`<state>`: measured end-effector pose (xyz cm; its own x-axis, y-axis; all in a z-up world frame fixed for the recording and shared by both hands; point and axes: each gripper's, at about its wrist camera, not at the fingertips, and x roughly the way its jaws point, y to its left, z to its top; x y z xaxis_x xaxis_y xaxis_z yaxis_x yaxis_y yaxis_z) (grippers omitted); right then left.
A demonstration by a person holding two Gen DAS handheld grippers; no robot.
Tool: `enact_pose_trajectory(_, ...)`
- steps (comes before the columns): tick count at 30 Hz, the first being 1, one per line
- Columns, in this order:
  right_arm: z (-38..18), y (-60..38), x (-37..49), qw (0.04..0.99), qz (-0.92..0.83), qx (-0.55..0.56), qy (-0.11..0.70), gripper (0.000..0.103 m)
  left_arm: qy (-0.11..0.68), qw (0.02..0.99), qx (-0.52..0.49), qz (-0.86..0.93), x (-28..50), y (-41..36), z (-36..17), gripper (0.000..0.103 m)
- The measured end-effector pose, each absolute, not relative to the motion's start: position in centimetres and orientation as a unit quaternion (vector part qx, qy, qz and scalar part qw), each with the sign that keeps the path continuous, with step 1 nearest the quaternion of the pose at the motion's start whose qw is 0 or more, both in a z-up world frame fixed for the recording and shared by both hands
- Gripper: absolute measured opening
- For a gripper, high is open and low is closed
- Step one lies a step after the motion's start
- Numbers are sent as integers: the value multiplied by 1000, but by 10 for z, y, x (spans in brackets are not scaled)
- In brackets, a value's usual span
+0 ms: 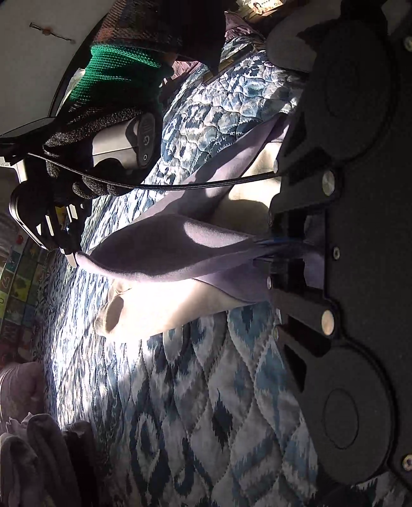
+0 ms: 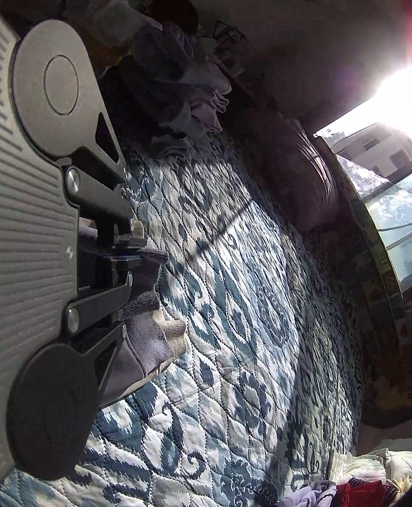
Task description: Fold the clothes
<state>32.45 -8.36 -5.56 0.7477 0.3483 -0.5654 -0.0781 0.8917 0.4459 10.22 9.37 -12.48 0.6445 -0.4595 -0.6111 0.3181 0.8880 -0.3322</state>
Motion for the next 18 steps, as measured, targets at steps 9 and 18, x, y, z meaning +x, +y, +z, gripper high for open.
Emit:
enact_pose_trajectory(9, -78, -44, 363, 913, 105, 109, 379, 6, 378, 894, -114, -213, 109, 100, -130, 7)
enact_pose_trajectory(18, -66, -60, 368, 909, 149, 146, 361, 36, 389, 887, -121, -217, 112, 100, -133, 7)
